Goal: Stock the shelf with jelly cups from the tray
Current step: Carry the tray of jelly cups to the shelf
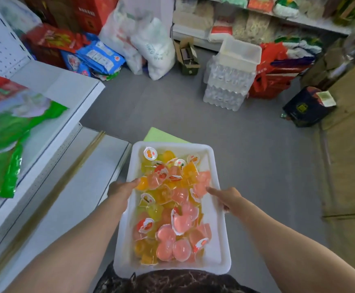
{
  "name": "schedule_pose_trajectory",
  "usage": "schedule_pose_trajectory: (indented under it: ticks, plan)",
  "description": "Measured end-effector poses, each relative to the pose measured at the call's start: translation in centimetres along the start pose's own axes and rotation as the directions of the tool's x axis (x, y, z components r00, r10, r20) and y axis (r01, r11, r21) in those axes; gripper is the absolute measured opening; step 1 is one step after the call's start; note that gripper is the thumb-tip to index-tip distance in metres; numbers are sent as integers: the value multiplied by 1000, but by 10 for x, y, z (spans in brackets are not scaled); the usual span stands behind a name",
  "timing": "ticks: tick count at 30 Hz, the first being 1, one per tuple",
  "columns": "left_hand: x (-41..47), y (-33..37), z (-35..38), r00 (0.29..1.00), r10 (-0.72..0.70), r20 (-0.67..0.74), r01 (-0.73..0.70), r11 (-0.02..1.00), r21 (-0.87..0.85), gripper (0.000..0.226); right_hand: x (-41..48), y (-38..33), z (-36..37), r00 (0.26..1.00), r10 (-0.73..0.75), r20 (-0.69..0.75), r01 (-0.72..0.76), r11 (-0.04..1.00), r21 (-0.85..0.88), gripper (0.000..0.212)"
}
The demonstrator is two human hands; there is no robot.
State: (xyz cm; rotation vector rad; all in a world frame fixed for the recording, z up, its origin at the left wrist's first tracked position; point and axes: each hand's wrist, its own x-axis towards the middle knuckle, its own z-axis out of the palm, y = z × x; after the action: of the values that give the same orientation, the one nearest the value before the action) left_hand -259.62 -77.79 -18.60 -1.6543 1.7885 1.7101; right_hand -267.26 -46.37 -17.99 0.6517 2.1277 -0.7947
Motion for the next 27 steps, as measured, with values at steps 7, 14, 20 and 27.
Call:
schedule_pose_trajectory:
  ticks: [7, 14, 20, 27]
  plan:
    - [96, 90, 16, 996, 80, 37, -85, 981, 172, 49, 60, -81, 25, 999, 47, -4, -46, 989, 138, 59]
    - [174, 144, 40, 988, 124, 93, -147, 941, 306, 43, 121, -139, 36, 998, 55, -11, -53, 990, 134, 58]
    - [228, 166, 68, 986, 108, 125, -145, 931, 336, 45, 171, -169, 40, 998, 69, -9, -67, 989, 130, 57]
    - [276, 172, 99, 983, 104, 151, -155, 910, 384, 40, 221, -169, 56, 990, 137, 45, -143, 964, 225, 56]
